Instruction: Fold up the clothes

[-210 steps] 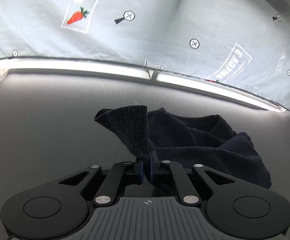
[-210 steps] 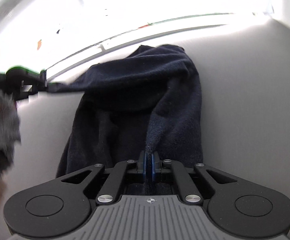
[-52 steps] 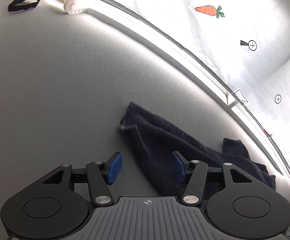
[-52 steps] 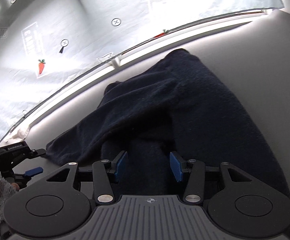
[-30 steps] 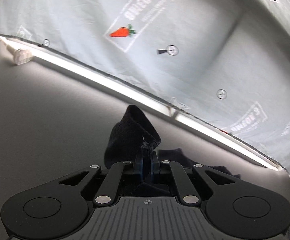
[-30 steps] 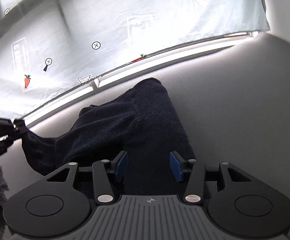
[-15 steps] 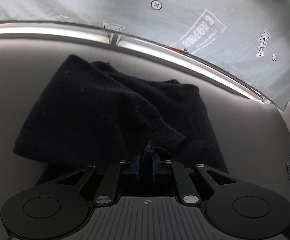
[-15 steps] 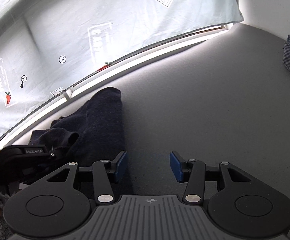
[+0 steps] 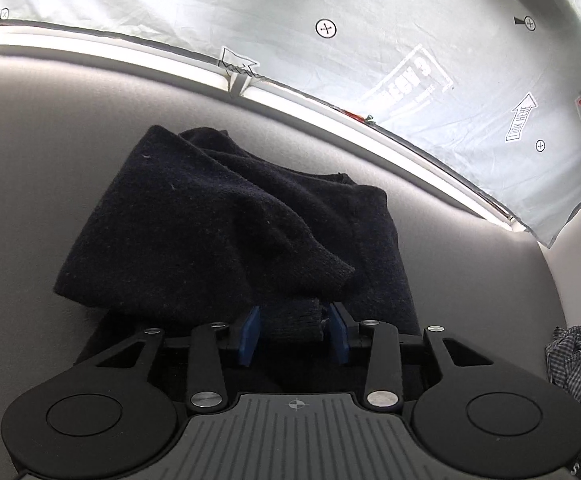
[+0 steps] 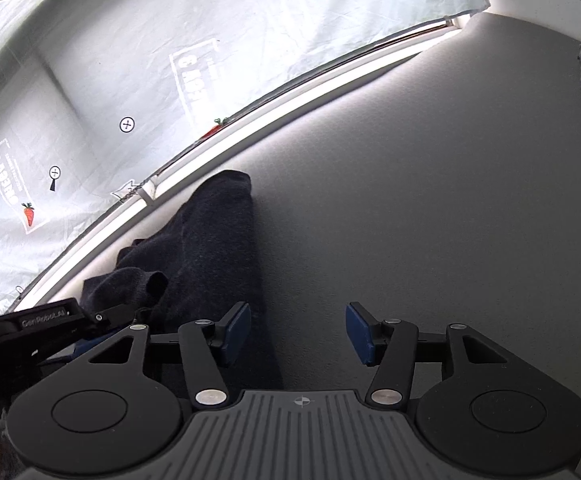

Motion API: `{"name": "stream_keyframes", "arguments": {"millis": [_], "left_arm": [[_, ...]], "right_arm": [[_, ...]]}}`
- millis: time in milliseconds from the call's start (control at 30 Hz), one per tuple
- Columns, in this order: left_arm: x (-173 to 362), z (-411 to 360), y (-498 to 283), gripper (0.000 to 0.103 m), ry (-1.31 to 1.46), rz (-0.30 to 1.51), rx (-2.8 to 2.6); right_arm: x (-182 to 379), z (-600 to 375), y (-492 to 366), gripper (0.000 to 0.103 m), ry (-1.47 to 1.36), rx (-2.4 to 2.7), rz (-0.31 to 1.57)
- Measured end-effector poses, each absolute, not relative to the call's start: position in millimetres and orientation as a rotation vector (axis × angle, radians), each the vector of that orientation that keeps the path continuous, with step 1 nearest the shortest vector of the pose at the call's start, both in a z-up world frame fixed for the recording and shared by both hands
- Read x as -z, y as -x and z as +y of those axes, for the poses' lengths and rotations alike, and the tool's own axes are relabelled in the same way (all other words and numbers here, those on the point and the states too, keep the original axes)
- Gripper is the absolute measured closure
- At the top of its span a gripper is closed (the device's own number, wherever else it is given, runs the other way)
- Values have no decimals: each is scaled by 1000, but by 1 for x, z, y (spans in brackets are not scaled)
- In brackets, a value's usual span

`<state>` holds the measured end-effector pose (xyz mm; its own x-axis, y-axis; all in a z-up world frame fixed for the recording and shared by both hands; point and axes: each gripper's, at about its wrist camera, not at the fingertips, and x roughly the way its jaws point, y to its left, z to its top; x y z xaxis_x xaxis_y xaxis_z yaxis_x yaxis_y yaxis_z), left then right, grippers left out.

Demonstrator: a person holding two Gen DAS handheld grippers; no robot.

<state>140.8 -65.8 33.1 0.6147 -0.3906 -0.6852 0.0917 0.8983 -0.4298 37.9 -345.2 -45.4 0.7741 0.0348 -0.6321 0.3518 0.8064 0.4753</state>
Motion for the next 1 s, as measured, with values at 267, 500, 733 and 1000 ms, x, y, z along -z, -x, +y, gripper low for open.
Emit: {"name": "stream_keyframes", "arguments": {"millis": [267, 500, 733, 1000], "left_arm": [[-1, -5, -115, 39, 419, 988, 105], [18, 15, -115, 38, 463, 1004, 117], [17, 13, -119, 34, 455, 1000, 138], [14, 13, -116, 32, 452, 1006, 152]], "right_arm": [[45, -304, -85, 45, -653, -34, 687], [65, -258, -128, 48, -580, -100, 746], [67, -236, -137, 92, -503, -117, 755], [31, -236, -129, 96, -392, -128, 584]]}}
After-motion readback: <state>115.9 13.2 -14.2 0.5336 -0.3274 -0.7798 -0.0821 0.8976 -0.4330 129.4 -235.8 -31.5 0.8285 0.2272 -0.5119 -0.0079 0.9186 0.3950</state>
